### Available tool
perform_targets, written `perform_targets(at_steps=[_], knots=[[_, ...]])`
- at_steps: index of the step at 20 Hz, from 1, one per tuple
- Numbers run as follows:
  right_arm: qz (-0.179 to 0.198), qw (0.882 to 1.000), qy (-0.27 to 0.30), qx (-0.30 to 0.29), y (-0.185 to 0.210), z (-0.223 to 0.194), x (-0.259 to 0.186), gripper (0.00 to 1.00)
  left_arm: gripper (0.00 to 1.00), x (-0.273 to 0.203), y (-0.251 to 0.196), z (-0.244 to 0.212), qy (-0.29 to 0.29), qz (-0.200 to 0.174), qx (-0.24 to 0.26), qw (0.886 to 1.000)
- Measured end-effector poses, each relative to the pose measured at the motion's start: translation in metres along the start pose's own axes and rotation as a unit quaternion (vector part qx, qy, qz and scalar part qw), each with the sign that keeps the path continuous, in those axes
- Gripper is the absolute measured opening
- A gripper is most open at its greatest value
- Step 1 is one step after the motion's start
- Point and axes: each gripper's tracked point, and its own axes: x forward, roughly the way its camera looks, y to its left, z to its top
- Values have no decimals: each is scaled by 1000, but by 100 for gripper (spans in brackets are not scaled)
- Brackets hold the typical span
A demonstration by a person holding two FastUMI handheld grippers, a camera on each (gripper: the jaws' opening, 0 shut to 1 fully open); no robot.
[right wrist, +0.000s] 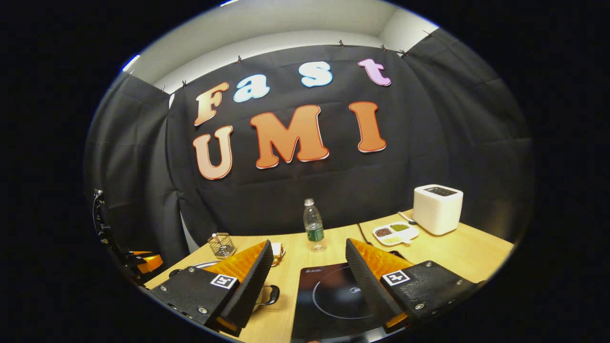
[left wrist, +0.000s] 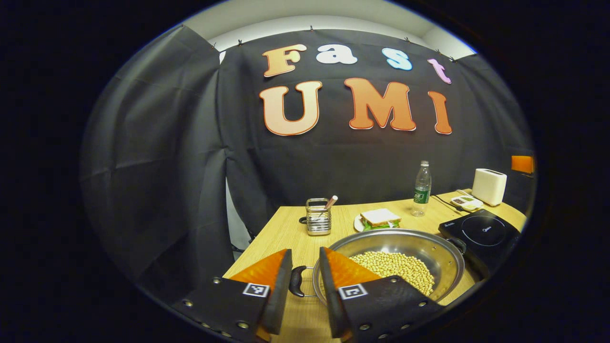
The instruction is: First push the handle of the pot to place it horizontally, then grasp the pot with both hands and set it on the induction cooktop.
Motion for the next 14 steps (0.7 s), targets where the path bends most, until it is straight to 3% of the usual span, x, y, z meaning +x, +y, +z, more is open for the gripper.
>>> perform_targets(at_steps=[1,3,5,6,9,14], knots=[[0,1000,11,-4,9,-10,5,95,49,4,0,-2,2,-2,2,1000],[-8,1000,17,-15,21,-25,15,95,52,12,4,-6,10,3,5,1000],[-11,999,25,-34,37,-41,28,95,72,17,2,-16,28,-4,9,1000],[-7,998,39,-40,46,-54,33,95,71,21,4,-21,36,-4,8,999],[6,995,91,-43,66,-92,47,95,89,32,13,-32,44,0,1,999],[-20,989,133,-66,66,-130,69,95,90,51,13,-69,88,-17,-12,996]])
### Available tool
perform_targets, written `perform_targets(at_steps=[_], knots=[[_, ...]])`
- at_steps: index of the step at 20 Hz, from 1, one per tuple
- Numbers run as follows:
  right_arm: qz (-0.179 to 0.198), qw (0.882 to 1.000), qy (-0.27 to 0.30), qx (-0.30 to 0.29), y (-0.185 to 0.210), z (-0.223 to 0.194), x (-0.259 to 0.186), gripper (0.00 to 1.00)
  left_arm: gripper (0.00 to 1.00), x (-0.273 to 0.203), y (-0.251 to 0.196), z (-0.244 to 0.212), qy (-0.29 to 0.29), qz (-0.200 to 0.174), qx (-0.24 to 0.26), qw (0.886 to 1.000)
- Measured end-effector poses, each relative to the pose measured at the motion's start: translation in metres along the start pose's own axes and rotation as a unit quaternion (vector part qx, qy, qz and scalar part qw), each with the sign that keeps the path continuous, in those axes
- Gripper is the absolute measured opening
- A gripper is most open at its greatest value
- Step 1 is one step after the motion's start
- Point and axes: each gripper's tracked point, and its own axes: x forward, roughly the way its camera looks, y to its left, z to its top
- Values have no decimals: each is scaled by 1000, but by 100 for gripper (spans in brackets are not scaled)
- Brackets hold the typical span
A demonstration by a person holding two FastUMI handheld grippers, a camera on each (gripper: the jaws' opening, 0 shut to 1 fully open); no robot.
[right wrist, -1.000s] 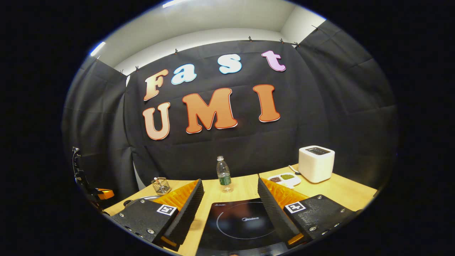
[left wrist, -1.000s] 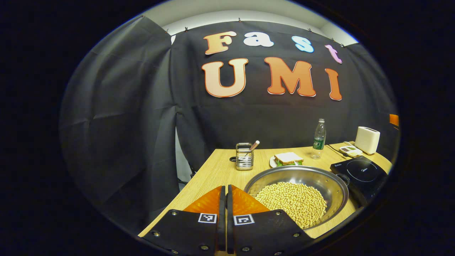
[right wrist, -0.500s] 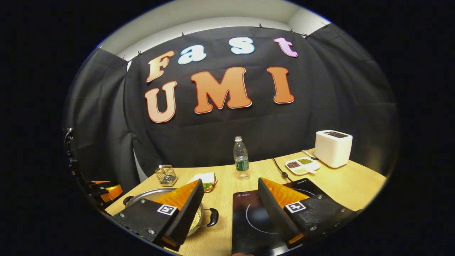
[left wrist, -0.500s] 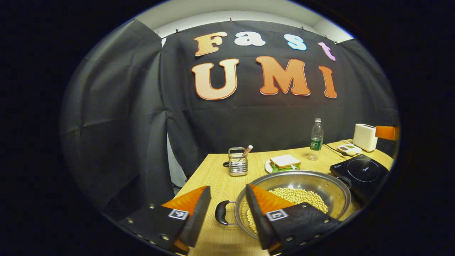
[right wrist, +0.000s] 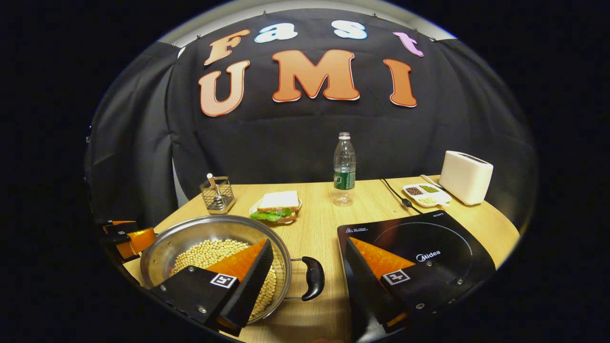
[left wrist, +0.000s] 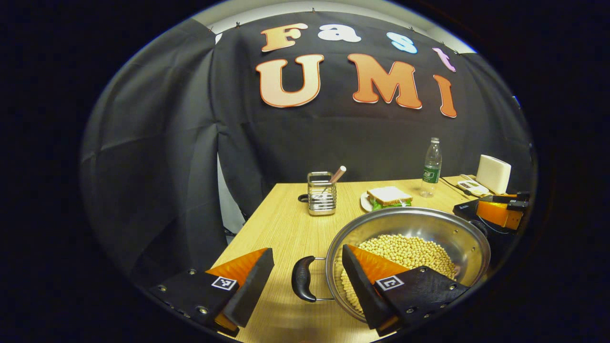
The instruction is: First push the handle of the pot to place it horizontally, then grasp the pot with both hands and set it on the induction cooktop.
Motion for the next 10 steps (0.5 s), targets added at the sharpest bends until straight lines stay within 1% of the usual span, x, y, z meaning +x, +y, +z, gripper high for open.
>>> perform_targets(at_steps=[2,4,8,9,10], knots=[[-9,1000,26,-1,-1,-13,10,95,90,10,1,-14,23,-2,-1,1000],[-10,998,58,3,0,-27,17,95,90,17,3,-23,40,3,4,999],[2,996,89,4,9,-45,25,95,90,25,-1,-24,39,-11,-4,999],[4,996,90,4,9,-44,29,95,89,28,-4,-26,41,-19,-10,999],[3,995,95,4,10,-46,30,94,80,27,-9,-24,43,-26,-19,999]])
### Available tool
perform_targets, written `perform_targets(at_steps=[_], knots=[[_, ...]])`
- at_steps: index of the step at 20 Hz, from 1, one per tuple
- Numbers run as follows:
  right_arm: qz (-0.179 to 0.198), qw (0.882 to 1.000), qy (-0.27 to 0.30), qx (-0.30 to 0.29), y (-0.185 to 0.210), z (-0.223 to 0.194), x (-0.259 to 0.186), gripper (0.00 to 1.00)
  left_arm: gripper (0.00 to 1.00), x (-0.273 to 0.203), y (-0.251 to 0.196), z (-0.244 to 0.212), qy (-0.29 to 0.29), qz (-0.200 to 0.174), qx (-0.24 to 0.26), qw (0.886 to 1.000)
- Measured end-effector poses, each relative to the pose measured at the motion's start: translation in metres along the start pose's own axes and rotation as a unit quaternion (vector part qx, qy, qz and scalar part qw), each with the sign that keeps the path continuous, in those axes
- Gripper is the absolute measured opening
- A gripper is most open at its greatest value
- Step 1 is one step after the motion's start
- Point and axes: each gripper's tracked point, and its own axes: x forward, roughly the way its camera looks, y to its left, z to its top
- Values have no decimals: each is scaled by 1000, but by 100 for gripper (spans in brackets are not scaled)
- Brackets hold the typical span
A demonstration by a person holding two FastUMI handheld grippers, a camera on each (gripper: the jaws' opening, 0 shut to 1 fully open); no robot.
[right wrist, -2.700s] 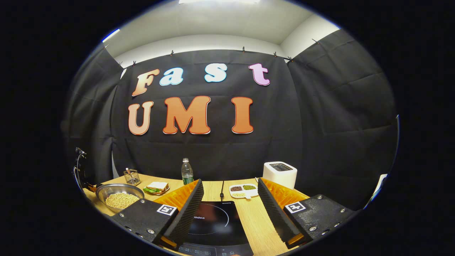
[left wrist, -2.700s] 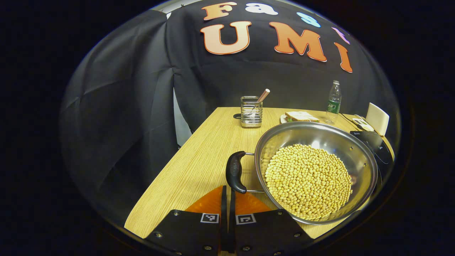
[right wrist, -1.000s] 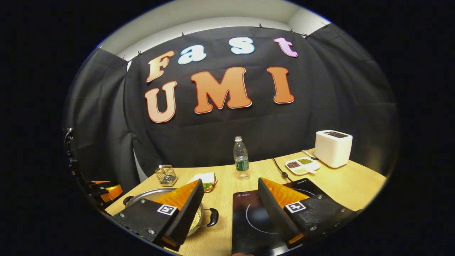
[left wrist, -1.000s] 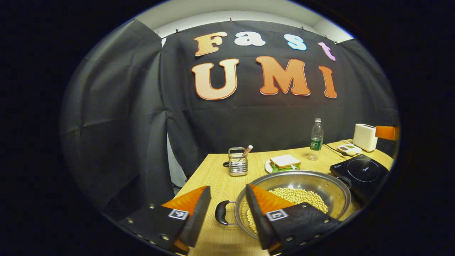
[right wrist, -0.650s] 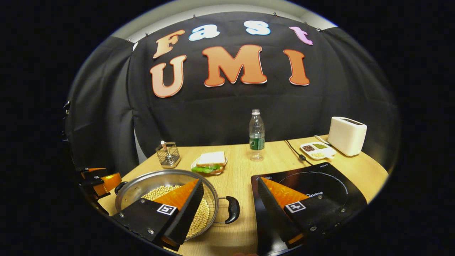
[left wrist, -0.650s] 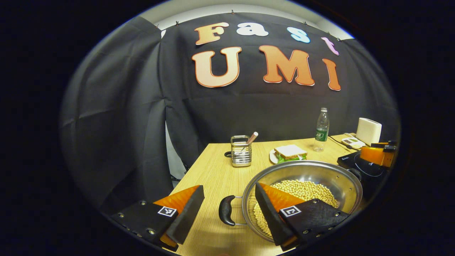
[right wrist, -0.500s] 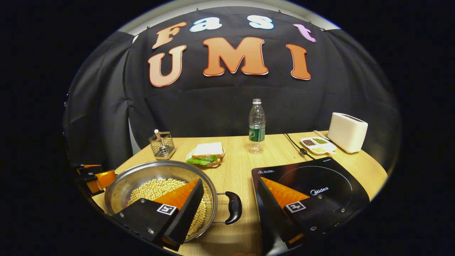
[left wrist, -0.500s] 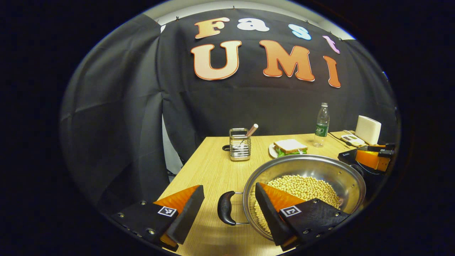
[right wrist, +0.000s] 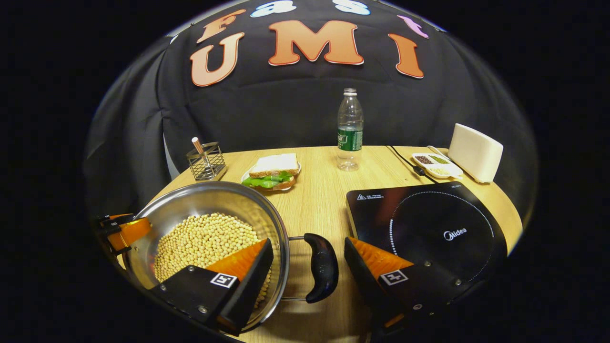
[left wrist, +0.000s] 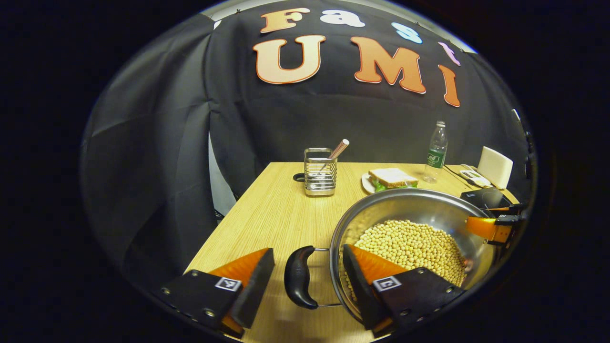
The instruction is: First push the handle of the pot to place it horizontally, then grasp the pot with both hands and set it on the induction cooktop.
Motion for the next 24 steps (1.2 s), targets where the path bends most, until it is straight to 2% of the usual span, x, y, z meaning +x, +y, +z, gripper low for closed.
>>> perform_targets(at_steps=[1,2,3,4,5,6,7,8,9,12,13,14,18,19,20,24], knots=[[3,1000,8,0,2,-4,2,92,70,2,0,-3,0,-4,2,1000],[5,1000,17,-1,3,-10,4,86,60,3,1,-8,12,-7,10,1000],[13,1000,28,2,7,-14,4,83,60,4,-1,-22,42,-14,23,999],[13,1000,23,4,6,-8,0,74,64,1,-1,-14,31,-14,23,999],[14,1000,26,2,5,-11,5,71,65,2,-3,-14,44,-10,28,999],[16,1000,23,3,6,-10,3,68,65,1,0,-18,45,-3,27,999],[18,1000,25,3,5,-10,5,68,59,1,-1,-14,39,-1,14,999],[22,999,29,8,6,-10,4,61,57,-1,-3,-14,39,1,7,999],[25,999,26,7,6,-5,2,64,53,-5,-3,-19,45,2,4,999],[30,1000,8,-3,1,8,-4,60,50,-18,-11,-20,49,1,-29,998],[31,999,6,-5,-2,10,-7,55,49,-21,-13,-20,50,0,-39,998],[33,999,5,-7,-7,10,-13,59,48,-26,-15,-17,48,0,-45,998],[41,999,-10,4,-17,24,-31,59,45,-44,-26,10,25,6,-33,999],[44,999,-18,7,-20,30,-36,56,45,-51,-31,17,20,6,-34,999],[44,999,-26,10,-24,33,-40,59,45,-57,-36,24,16,5,-34,999],[43,998,-37,20,-50,45,-58,59,47,-71,-64,46,8,0,-25,1000]])
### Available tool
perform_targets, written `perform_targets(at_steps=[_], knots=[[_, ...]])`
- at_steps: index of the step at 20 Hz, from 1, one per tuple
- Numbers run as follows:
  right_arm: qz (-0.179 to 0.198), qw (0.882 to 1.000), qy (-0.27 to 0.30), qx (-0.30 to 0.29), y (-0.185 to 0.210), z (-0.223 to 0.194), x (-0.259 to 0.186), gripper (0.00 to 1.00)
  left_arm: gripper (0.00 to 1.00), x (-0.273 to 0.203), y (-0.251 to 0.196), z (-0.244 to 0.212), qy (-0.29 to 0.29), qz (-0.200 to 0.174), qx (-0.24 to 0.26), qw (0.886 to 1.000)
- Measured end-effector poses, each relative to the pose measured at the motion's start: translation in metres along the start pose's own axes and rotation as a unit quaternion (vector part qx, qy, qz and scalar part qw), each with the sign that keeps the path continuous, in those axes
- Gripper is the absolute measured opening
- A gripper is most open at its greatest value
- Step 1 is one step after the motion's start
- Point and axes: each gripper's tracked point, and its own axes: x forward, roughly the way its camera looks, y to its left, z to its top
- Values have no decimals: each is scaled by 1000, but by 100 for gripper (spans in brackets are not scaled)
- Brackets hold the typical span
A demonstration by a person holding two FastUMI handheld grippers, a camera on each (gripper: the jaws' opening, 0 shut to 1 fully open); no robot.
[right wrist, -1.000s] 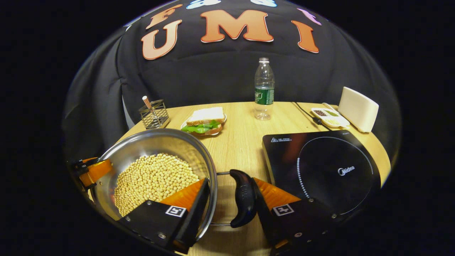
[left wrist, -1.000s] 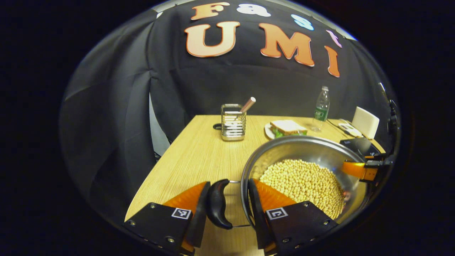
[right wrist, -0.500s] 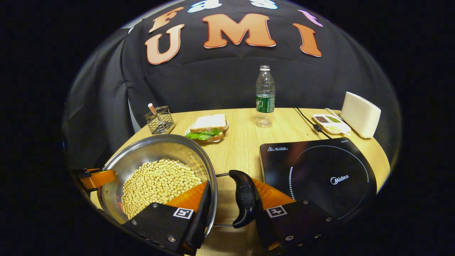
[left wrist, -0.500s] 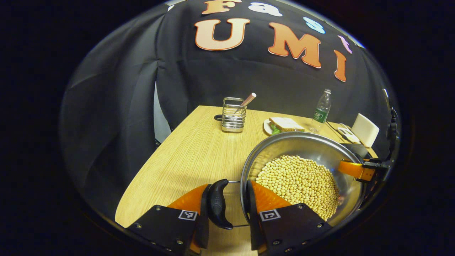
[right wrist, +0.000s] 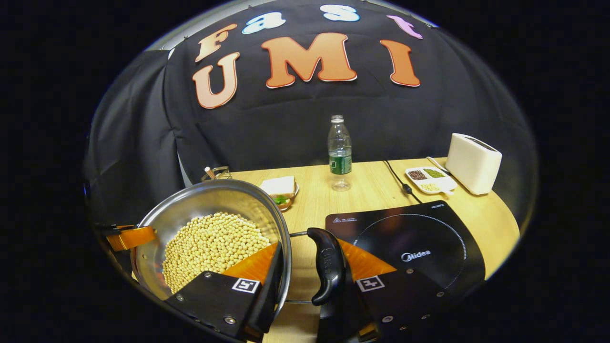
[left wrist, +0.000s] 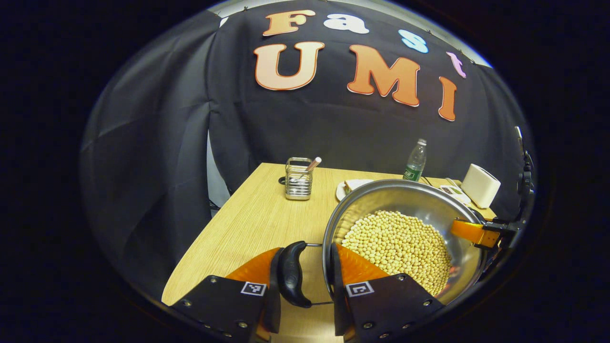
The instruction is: First push the handle of the pot to place it horizontally, then grasp the pot with both hands and set it on the induction cooktop.
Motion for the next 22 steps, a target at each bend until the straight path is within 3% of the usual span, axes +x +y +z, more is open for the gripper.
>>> perform_targets(at_steps=[11,22], knots=[[-52,998,-15,36,-111,12,-41,59,45,-1,-127,16,4,-58,38,998],[-107,991,2,74,-212,-3,-50,59,45,24,-244,1,32,-112,74,990]])
